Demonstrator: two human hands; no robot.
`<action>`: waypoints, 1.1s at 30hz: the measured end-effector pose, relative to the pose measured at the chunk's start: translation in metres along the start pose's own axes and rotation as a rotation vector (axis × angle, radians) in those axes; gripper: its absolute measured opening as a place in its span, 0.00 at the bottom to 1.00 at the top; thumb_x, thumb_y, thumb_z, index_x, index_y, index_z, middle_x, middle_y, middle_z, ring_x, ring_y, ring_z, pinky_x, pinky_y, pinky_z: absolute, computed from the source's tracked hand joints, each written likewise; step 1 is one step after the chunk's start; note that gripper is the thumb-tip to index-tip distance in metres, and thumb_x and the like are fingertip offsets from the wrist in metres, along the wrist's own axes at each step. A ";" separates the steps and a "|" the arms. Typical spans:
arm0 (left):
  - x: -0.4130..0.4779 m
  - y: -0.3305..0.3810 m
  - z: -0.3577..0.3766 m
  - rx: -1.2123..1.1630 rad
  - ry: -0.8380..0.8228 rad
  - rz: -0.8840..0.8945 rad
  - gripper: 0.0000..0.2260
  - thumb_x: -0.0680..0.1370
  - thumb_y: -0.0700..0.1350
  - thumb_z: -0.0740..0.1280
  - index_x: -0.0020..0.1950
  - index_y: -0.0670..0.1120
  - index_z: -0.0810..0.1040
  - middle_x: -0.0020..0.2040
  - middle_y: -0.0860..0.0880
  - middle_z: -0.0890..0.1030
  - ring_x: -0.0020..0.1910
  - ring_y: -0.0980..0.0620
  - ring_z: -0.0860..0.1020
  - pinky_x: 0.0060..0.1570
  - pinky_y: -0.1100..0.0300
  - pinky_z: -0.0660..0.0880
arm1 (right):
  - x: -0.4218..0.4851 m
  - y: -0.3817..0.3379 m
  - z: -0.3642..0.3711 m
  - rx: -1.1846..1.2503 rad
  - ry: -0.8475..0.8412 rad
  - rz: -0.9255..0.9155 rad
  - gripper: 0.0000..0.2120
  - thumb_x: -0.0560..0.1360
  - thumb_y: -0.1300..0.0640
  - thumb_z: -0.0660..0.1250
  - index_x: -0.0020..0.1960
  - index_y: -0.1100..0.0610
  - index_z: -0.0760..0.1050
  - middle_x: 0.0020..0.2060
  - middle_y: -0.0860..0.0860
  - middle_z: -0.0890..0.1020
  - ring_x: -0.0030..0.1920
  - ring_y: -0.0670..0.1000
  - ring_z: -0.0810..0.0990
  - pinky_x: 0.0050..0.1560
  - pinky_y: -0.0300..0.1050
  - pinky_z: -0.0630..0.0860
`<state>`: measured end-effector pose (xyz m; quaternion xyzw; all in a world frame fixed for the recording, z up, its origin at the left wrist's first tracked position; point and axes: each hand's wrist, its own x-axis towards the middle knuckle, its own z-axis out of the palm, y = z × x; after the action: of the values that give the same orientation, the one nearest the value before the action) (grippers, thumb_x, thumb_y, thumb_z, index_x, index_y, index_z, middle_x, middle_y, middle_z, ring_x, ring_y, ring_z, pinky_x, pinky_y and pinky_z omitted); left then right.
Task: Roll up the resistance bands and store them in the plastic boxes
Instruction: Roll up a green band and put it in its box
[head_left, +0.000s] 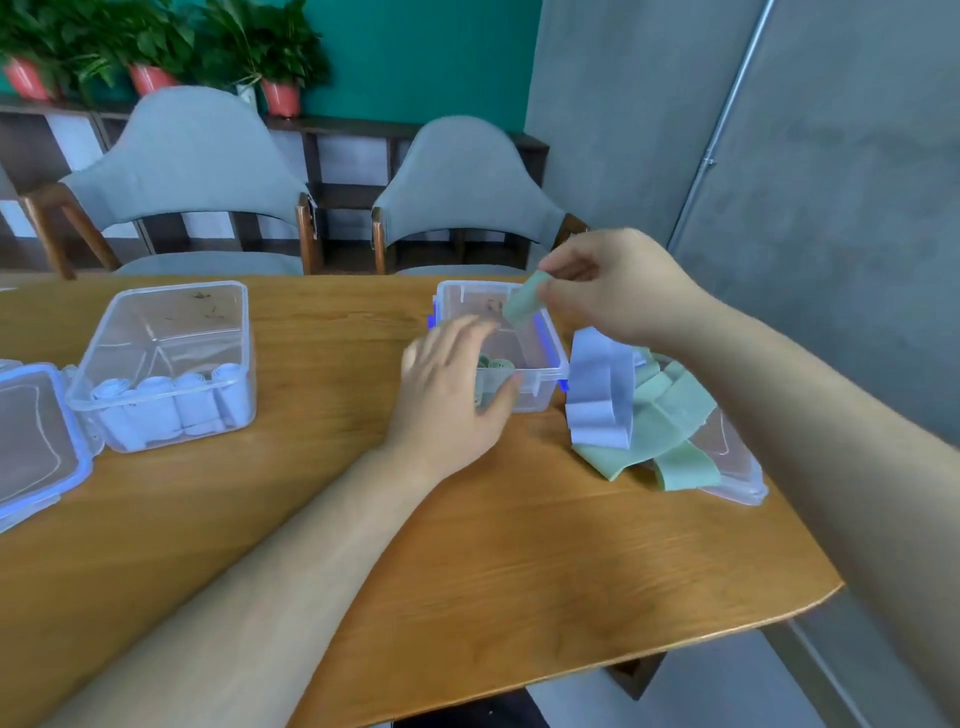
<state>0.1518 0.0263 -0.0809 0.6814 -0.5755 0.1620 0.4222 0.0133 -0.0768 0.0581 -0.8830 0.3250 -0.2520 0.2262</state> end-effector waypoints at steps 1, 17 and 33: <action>-0.003 -0.002 0.002 0.074 -0.027 0.053 0.22 0.78 0.56 0.67 0.69 0.48 0.73 0.66 0.53 0.75 0.68 0.50 0.71 0.68 0.52 0.63 | 0.011 0.003 0.000 -0.117 -0.036 -0.029 0.09 0.75 0.56 0.71 0.54 0.57 0.83 0.46 0.50 0.86 0.48 0.49 0.84 0.52 0.44 0.80; 0.004 -0.018 0.004 0.115 -0.169 0.026 0.18 0.78 0.60 0.66 0.61 0.50 0.79 0.56 0.57 0.79 0.58 0.54 0.76 0.68 0.56 0.63 | 0.057 0.025 0.042 -0.679 -0.619 -0.140 0.12 0.75 0.55 0.70 0.57 0.45 0.79 0.54 0.43 0.81 0.53 0.49 0.78 0.56 0.49 0.78; 0.002 -0.016 0.009 0.068 -0.118 -0.017 0.13 0.76 0.57 0.71 0.55 0.51 0.78 0.53 0.57 0.79 0.56 0.54 0.76 0.67 0.57 0.61 | 0.060 0.017 0.042 -0.549 -0.704 -0.005 0.09 0.73 0.50 0.71 0.54 0.43 0.82 0.51 0.43 0.83 0.55 0.47 0.79 0.62 0.52 0.76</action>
<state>0.1650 0.0177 -0.0910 0.7087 -0.5878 0.1373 0.3653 0.0698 -0.1195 0.0341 -0.9431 0.2809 0.1590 0.0795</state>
